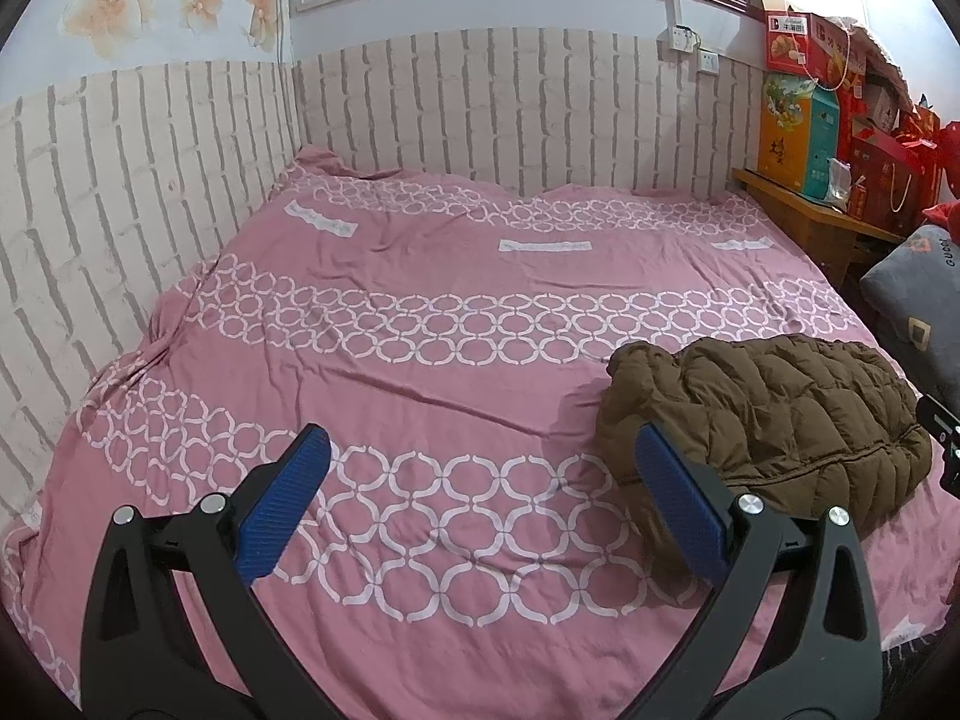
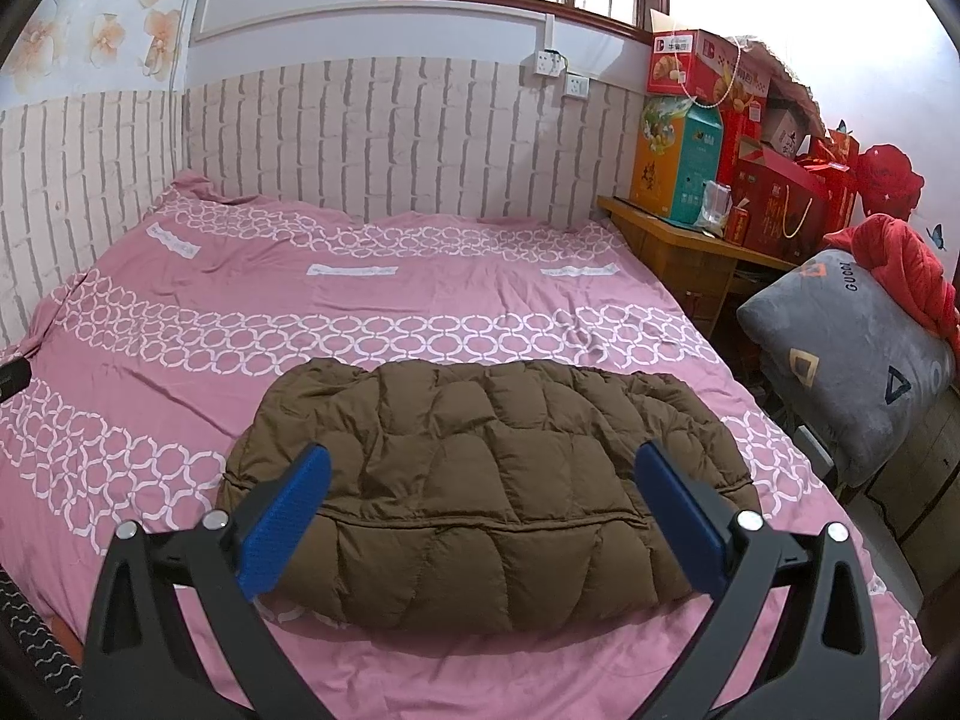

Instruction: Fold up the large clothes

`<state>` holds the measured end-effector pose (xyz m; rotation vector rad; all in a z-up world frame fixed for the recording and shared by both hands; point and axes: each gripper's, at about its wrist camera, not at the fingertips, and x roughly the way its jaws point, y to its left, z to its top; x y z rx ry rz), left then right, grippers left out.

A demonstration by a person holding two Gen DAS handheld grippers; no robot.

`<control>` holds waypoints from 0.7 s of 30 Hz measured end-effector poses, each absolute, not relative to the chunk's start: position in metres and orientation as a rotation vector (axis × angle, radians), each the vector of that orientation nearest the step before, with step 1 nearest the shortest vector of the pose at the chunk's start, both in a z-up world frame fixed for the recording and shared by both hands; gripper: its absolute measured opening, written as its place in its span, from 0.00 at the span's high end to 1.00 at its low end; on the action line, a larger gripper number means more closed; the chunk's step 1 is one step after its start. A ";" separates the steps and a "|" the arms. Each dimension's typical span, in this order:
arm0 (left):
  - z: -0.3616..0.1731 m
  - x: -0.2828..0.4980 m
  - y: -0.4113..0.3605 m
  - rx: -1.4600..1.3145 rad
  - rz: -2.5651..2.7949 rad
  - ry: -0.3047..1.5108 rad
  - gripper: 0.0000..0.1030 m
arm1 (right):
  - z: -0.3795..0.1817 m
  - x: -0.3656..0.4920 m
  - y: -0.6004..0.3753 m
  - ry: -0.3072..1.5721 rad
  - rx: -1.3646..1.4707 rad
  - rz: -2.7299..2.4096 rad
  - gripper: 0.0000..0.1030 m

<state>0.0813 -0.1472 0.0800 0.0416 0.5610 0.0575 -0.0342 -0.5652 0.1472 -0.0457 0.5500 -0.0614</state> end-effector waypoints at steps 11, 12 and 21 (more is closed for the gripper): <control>0.078 0.084 -0.146 0.035 0.066 0.567 0.03 | 0.146 -0.035 -0.563 0.555 -0.042 -0.067 0.02; 0.078 0.084 -0.145 0.035 0.067 0.567 0.03 | 0.146 -0.035 -0.564 0.554 -0.042 -0.067 0.02; 0.078 0.084 -0.146 0.042 0.060 0.567 0.03 | 0.145 -0.035 -0.564 0.554 -0.041 -0.066 0.02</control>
